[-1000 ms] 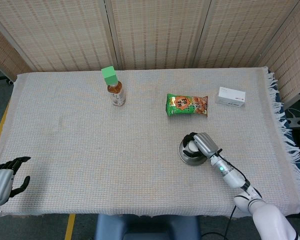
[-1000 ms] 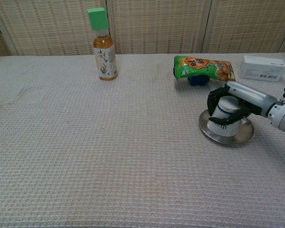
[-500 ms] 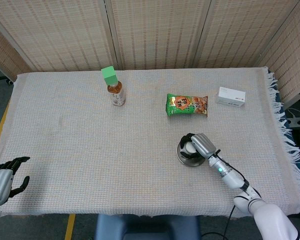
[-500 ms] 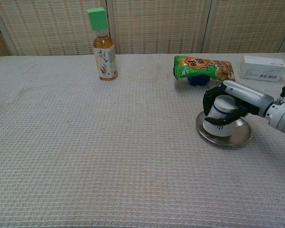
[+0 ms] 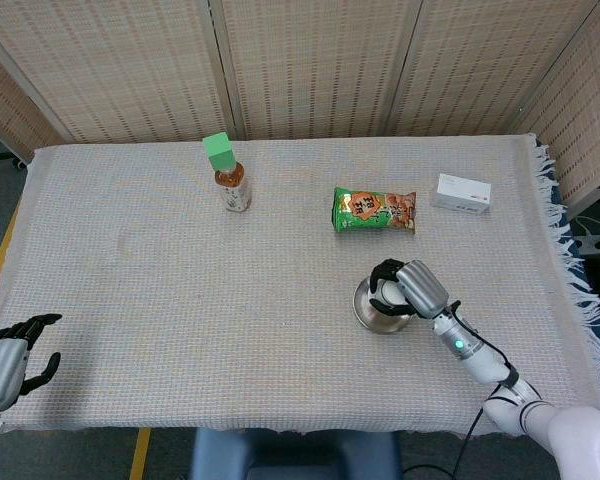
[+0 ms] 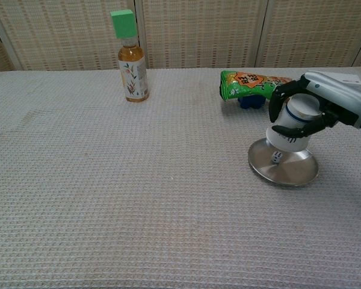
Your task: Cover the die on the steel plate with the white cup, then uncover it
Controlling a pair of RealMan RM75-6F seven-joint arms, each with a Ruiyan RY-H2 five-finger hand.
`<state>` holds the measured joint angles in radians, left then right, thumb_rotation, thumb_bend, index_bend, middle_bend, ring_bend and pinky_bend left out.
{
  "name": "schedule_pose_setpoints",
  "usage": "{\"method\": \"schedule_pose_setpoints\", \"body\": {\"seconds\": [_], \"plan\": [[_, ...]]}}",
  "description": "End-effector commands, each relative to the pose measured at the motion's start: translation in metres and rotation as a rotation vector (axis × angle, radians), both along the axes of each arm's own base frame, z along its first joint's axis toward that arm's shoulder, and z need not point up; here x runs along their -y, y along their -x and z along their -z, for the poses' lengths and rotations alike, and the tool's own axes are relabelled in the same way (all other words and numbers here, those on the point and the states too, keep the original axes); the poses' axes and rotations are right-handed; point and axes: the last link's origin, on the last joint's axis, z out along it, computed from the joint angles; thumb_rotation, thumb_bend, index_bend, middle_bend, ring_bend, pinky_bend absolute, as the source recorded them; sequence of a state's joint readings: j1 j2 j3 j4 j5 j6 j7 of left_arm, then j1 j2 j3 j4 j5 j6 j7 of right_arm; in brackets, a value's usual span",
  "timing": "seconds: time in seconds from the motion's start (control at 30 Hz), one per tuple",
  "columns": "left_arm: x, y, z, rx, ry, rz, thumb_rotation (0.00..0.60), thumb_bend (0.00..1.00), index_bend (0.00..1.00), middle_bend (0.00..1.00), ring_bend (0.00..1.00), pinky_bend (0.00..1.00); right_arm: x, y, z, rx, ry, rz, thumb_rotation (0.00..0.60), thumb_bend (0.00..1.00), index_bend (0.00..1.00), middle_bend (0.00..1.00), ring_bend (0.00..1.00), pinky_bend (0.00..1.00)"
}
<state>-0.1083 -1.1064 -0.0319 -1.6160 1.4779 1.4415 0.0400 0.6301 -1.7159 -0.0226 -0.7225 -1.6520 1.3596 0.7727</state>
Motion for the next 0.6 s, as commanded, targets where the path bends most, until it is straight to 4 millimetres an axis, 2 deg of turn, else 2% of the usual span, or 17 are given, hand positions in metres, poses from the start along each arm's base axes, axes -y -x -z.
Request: {"method": "schedule_pose_setpoints", "body": {"seconds": [0.03, 0.07, 0.27, 0.43, 0.6], "plan": [[0.0, 0.0, 0.0, 0.003, -0.001, 0.0, 0.6, 0.4, 0.24, 0.28, 0.32, 0.4, -0.004, 0.01, -0.02, -0.033, 0.099, 0.025, 0.6, 0.22, 0.57, 0.52, 0.42, 0.68], [0.0, 0.0, -0.001, 0.004, -0.004, 0.0, 0.6, 0.4, 0.24, 0.28, 0.32, 0.4, -0.006, 0.028, -0.039, -0.068, 0.203, 0.084, 0.6, 0.22, 0.57, 0.52, 0.42, 0.68], [0.001, 0.0, -0.001, 0.004, -0.005, 0.0, 0.6, 0.4, 0.24, 0.28, 0.32, 0.4, -0.014, 0.066, -0.058, -0.08, 0.276, 0.226, 0.6, 0.22, 0.57, 0.52, 0.42, 0.68], [0.0, -0.001, 0.0, 0.0, 0.002, 0.001, 0.6, 0.4, 0.24, 0.28, 0.32, 0.4, -0.015, 0.088, -0.065, -0.08, 0.282, 0.3, 0.6, 0.22, 0.57, 0.52, 0.42, 0.68], [0.0, -0.001, 0.001, -0.002, 0.007, 0.0, 0.6, 0.4, 0.24, 0.28, 0.32, 0.4, -0.016, 0.102, -0.056, -0.107, 0.24, 0.348, 0.6, 0.22, 0.57, 0.52, 0.42, 0.68]]}}
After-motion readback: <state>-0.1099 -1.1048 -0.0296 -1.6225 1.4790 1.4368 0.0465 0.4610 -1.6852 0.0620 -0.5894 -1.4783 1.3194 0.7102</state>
